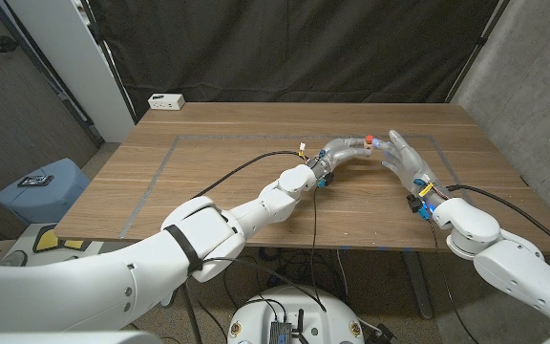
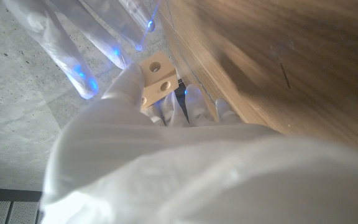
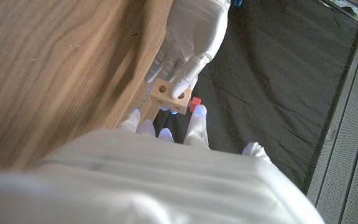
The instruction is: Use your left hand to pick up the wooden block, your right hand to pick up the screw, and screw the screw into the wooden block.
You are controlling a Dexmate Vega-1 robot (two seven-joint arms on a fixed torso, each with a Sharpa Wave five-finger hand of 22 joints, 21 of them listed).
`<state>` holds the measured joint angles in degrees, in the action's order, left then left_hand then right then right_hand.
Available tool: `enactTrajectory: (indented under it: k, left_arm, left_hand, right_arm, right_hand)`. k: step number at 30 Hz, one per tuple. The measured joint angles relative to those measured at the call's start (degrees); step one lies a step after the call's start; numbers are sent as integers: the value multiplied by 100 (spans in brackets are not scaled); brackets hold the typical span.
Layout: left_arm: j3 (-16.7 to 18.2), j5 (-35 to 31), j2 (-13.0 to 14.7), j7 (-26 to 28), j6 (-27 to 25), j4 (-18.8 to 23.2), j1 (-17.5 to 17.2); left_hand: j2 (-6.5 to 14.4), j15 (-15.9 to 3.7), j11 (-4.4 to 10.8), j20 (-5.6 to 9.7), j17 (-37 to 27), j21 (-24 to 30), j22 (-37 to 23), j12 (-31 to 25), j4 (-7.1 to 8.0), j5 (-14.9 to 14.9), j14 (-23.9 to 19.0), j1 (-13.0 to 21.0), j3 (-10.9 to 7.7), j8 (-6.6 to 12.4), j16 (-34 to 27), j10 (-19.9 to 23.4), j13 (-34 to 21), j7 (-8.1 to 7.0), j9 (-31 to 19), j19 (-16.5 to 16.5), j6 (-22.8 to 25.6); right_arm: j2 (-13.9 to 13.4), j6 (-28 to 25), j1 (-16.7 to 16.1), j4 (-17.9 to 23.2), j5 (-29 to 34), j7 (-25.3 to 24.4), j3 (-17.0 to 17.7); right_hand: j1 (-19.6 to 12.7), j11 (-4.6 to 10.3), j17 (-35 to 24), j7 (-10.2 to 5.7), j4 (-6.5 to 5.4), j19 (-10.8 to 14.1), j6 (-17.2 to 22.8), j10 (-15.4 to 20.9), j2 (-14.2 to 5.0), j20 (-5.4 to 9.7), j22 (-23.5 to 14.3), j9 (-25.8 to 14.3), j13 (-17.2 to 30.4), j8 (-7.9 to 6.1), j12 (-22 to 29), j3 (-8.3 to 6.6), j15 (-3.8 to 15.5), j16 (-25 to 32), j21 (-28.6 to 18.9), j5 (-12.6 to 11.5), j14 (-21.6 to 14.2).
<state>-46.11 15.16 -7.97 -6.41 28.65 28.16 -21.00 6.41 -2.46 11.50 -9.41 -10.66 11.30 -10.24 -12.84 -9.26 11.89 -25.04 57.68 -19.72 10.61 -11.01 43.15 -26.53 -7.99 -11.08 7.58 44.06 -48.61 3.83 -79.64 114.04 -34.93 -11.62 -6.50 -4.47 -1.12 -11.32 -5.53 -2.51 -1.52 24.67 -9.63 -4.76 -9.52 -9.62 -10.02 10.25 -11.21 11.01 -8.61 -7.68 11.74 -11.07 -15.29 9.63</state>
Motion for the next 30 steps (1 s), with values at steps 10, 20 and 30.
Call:
enactTrajectory:
  k: [10,20,30]
  left_arm:
    - [-5,-25,154,44,-101,351,-127]
    - [-7,-44,259,73,-195,607,-213]
    - [-7,-44,290,77,-242,683,-240]
  left_hand:
    - [-24,-22,0,0,24,0,0,-35,0,22,-22,22,0,44,0,0,0,-48,3,0,48]
    - [-40,-22,-15,0,11,0,0,-78,-1,22,-22,37,1,43,-24,15,0,-65,-1,0,71]
    - [-70,-22,-14,22,11,0,0,-78,-8,21,-22,67,9,87,-24,16,-1,-63,1,22,133]
  right_arm:
    - [64,-19,42,-37,58,-35,40]
    - [144,-2,195,-172,112,-8,4]
    - [207,68,374,-336,144,77,-92]
  right_hand:
    - [0,0,14,-71,-2,22,-178,0,0,22,0,0,0,66,0,-2,0,0,0,0,0]
    - [0,-22,14,-114,-2,72,-240,-22,0,72,0,0,0,107,0,-2,0,0,0,-41,0]
    - [0,-22,13,-125,-2,71,-312,-21,0,71,0,1,0,106,0,-2,0,0,0,-41,0]
